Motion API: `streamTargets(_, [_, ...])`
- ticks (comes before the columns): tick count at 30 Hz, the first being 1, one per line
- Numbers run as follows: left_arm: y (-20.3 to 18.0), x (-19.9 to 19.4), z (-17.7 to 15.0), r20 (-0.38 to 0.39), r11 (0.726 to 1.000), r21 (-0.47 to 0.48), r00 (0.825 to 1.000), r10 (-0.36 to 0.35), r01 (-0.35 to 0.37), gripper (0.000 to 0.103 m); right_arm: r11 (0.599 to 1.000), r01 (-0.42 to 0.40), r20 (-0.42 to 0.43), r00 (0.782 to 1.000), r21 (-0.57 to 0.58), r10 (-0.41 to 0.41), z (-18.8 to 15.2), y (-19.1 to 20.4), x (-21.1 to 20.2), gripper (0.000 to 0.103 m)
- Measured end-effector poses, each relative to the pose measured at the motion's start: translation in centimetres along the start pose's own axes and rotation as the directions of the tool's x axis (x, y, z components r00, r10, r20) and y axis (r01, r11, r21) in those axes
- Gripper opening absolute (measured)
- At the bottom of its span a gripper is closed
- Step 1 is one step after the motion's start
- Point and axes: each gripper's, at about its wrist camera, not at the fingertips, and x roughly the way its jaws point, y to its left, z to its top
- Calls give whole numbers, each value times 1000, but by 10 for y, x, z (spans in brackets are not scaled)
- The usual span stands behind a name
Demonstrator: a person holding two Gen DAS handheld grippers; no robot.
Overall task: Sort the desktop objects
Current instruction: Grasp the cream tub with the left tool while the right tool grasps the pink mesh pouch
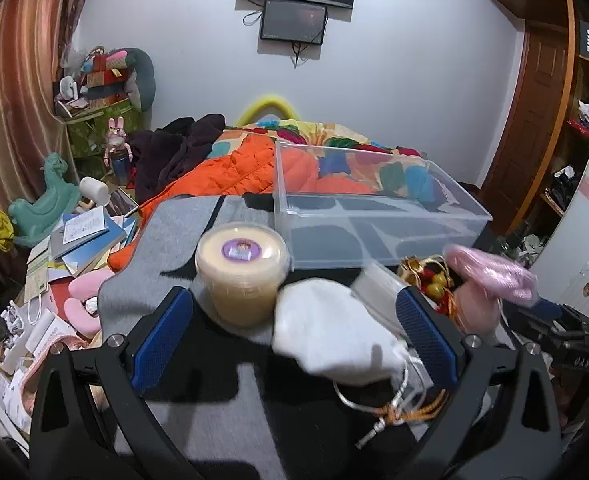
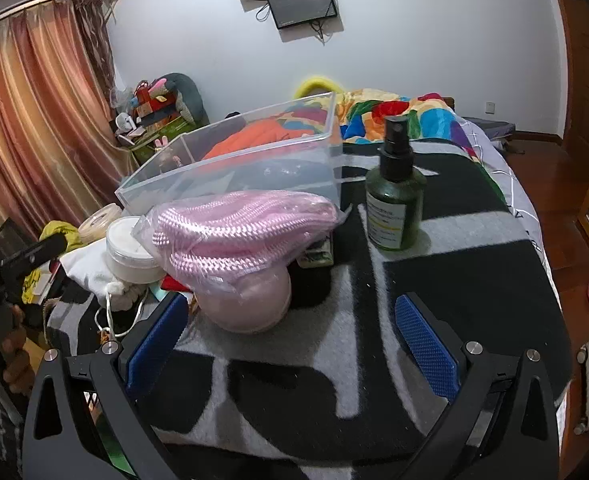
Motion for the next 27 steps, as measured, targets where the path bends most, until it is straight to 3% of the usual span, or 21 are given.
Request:
streamTargets(5, [4, 25, 13, -41, 1000, 14, 999, 24, -24, 103, 1000, -11, -9, 1000, -30, 11, 8, 11, 7, 103])
streamTargets(8, [9, 42, 15, -80, 999, 19, 996, 48, -47, 103, 995, 54, 10, 999, -81, -53, 12, 21, 9, 103])
streamTargets(12, [22, 68, 16, -155, 998, -21, 987, 47, -51, 103, 982, 119, 62, 992, -144, -111, 16, 30, 7, 103])
streamTargets(18, [43, 83, 17, -180, 990, -111, 982, 62, -83, 103, 980, 95, 71, 994, -175, -84, 24, 33, 12, 102])
streamTargets(22, [51, 88, 20, -182, 987, -134, 981, 69, -94, 103, 980, 70, 78, 995, -188, -56, 31, 31, 18, 89])
streamTargets(25, [47, 93, 17, -192, 988, -107, 977, 89, -111, 103, 976, 48, 68, 997, -211, -34, 32, 35, 23, 72])
streamTargets(27, [43, 95, 15, -197, 991, -77, 976, 97, -114, 103, 974, 52, 72, 997, -219, -37, 31, 37, 26, 68])
